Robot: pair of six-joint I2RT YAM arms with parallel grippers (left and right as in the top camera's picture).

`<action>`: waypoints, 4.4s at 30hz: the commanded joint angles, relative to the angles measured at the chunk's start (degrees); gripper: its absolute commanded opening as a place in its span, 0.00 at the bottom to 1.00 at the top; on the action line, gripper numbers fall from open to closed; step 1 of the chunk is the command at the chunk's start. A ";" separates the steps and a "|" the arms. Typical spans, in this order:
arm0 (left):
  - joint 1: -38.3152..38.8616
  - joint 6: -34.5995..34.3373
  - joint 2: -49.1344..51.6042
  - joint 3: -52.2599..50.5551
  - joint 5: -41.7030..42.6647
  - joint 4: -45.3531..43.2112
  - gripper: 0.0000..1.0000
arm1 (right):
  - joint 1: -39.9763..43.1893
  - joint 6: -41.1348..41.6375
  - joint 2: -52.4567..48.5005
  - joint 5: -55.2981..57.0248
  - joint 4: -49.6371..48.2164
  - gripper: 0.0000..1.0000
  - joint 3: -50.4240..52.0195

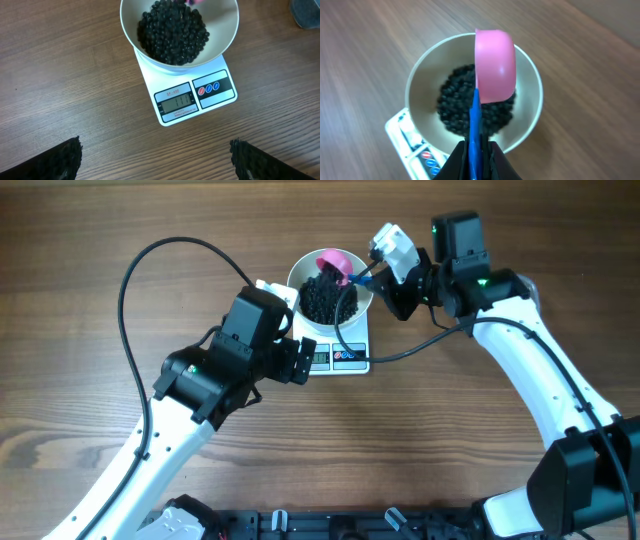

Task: Scoop item into bowl and weigh 150g on scale
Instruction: 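Tilt the scoop with the right gripper to pour beans into bowl, then carry the empty pink scoop right and lower it into the bean tub, then drag the pink scoop through the black beans to fill it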

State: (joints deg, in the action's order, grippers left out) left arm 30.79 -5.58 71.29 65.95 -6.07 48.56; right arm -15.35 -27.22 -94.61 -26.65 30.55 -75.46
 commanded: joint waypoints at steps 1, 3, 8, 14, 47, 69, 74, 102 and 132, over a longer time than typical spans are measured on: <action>-0.20 0.83 0.13 -0.28 0.61 -0.15 1.00 | -0.22 -2.99 -0.68 5.92 -1.01 0.04 -0.22; -0.22 0.83 0.13 -0.28 0.61 -0.13 1.00 | -0.22 -2.99 -0.68 6.08 -1.92 0.04 -0.22; -0.20 0.83 0.13 -0.28 0.61 -0.15 1.00 | -1.20 -2.86 -0.66 6.10 -5.51 0.04 -0.22; -0.20 0.83 0.13 -0.28 0.61 -0.15 1.00 | -2.56 -2.80 -0.66 6.05 -5.84 0.04 -0.22; -0.20 0.85 0.13 -0.28 0.63 -0.13 1.00 | -0.09 6.43 8.26 17.25 -7.32 0.04 -0.22; -0.20 0.83 0.13 -0.28 0.61 -0.13 1.00 | 26.18 8.13 12.44 19.85 22.67 0.04 -0.22; -0.20 0.85 0.13 -0.28 0.61 -0.13 1.00 | 26.69 8.09 12.41 23.50 22.64 0.04 -0.22; -0.20 0.85 0.13 -0.28 0.61 -0.15 1.00 | 26.69 7.87 -0.70 16.46 21.81 0.04 -0.20; -0.20 0.83 0.13 -0.28 0.61 -0.13 1.00 | 33.97 8.39 -1.29 -3.48 25.75 0.04 -0.20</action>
State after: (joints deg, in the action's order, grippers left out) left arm 30.79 -5.58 71.29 65.95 -5.96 48.56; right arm 18.72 -19.49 -95.48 -26.22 55.31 -75.46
